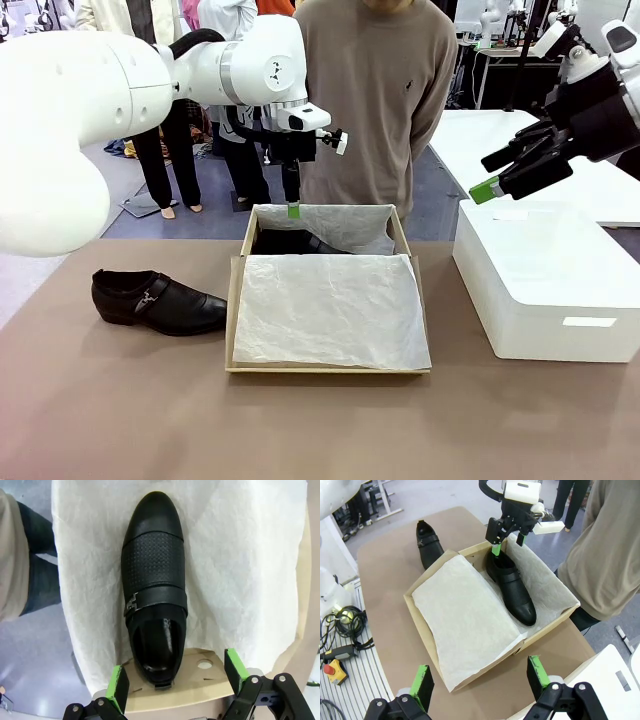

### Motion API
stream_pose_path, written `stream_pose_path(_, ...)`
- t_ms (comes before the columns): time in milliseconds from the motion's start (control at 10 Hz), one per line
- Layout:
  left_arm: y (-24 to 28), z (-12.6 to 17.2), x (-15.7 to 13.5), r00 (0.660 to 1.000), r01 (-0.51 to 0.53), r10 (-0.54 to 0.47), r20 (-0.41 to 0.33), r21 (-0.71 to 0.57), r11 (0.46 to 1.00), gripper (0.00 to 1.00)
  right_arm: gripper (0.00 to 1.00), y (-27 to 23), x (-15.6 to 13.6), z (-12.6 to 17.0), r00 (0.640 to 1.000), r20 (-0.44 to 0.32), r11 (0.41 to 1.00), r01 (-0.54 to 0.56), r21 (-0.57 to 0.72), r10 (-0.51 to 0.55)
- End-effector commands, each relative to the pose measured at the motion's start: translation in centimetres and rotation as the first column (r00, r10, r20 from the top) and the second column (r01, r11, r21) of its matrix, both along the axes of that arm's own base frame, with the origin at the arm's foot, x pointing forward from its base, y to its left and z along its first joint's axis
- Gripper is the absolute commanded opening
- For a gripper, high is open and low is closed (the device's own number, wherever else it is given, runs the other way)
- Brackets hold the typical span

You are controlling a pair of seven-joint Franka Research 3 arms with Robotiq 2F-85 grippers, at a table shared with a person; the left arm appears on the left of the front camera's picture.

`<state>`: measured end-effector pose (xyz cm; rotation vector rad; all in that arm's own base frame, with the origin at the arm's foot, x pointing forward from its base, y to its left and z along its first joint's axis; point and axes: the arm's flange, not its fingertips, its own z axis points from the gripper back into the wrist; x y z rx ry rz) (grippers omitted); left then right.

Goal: Pack the shoes into the box.
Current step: Place the other shoe of the Shoes into the Shoes Box.

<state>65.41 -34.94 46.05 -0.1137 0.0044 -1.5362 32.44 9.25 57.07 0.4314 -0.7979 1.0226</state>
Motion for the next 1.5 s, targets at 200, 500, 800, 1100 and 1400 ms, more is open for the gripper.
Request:
stream_pose_path(200,2.9,2.5,-3.4,0.999,0.017,-0.018,0.041,0.033,0.999,1.0,1.0,0.0,0.2,0.0,1.0,0.009,1.0,-0.016,0.018,0.016)
stream_pose_path(500,6.6,5.3,-6.8,0.997,0.038,-0.041,0.072,0.034,0.999,1.0,1.0,0.0,0.2,0.0,1.0,0.009,1.0,-0.016,0.018,0.016)
stream_pose_path(800,11.1,7.3,-9.8,0.99,0.064,-0.069,0.121,0.046,0.997,1.0,1.0,0.0,0.2,0.0,1.0,0.009,1.0,-0.016,0.018,0.016)
stream_pose_path(1100,16.2,8.5,-11.2,0.982,0.09,-0.094,0.165,0.029,0.995,1.0,1.0,0.0,0.2,0.0,1.0,0.009,1.0,-0.016,0.018,0.016)
stream_pose_path(1400,19.9,7.9,-11.1,0.981,0.059,-0.063,0.183,0.03,0.998,1.0,1.0,0.0,0.2,0.0,1.0,0.009,1.0,-0.016,0.018,0.016)
